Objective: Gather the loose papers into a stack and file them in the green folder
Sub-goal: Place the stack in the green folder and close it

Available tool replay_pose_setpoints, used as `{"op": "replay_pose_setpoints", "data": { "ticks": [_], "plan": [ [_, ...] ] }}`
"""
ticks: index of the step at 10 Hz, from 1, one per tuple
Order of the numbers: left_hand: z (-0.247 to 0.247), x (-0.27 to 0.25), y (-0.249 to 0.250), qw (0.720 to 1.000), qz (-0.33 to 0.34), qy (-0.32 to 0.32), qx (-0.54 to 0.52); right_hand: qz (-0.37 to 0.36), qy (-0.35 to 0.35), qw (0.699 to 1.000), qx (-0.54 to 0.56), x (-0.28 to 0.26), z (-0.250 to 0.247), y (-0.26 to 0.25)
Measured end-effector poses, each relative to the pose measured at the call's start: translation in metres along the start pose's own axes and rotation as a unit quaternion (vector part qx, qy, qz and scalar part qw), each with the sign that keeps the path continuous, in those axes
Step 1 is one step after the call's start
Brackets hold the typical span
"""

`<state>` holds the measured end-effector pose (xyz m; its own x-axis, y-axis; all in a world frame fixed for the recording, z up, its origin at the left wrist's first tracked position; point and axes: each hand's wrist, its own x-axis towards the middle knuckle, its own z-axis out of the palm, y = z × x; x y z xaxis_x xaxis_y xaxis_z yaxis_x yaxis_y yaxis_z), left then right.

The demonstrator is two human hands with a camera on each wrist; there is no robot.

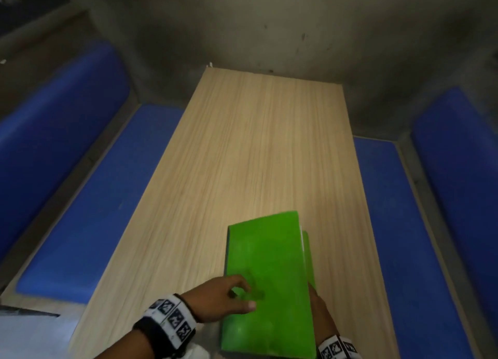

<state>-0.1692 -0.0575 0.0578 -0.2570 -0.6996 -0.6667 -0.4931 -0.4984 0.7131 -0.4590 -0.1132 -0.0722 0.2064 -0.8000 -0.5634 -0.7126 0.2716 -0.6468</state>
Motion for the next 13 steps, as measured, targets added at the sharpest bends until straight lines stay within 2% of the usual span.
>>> {"op": "replay_pose_setpoints", "data": {
  "ticks": [1,2,3,4,5,6,7,9,10,11,13],
  "plan": [
    [0.004,0.031,-0.027,0.991,-0.079,0.074,0.081,0.078,-0.025,0.994,0.075,0.005,-0.015,-0.006],
    [0.008,0.048,-0.062,0.986,-0.115,0.122,0.013,0.052,-0.028,0.997,0.046,-0.003,-0.034,-0.020],
    [0.015,0.050,-0.073,0.984,-0.123,0.128,-0.017,0.027,-0.035,0.999,-0.023,0.001,-0.044,-0.008],
    [0.023,0.057,-0.079,0.980,-0.120,0.140,-0.076,0.093,-0.029,0.993,-0.064,0.002,-0.033,-0.014],
    [0.029,0.061,-0.076,0.969,-0.121,0.144,-0.160,0.121,0.022,0.990,-0.070,-0.002,-0.031,-0.014],
    [0.034,0.076,-0.070,0.964,-0.104,0.146,-0.194,0.159,0.036,0.986,-0.020,0.003,-0.038,-0.006],
    [0.036,0.094,-0.049,0.964,-0.099,0.110,-0.219,0.169,0.072,0.983,0.000,0.007,-0.058,0.000],
    [0.052,0.142,0.003,0.981,-0.045,0.053,-0.180,0.167,0.163,0.972,0.014,0.017,-0.109,0.014],
    [0.060,0.163,0.025,0.987,-0.040,0.044,-0.150,0.175,0.196,0.965,0.016,0.019,-0.124,0.026],
    [0.063,0.176,0.037,0.990,-0.049,0.034,-0.124,0.188,0.203,0.961,0.022,0.018,-0.134,0.032],
    [0.060,0.179,0.036,0.992,-0.014,0.037,-0.122,0.197,0.181,0.963,0.031,0.021,-0.147,0.036]
  ]
}}
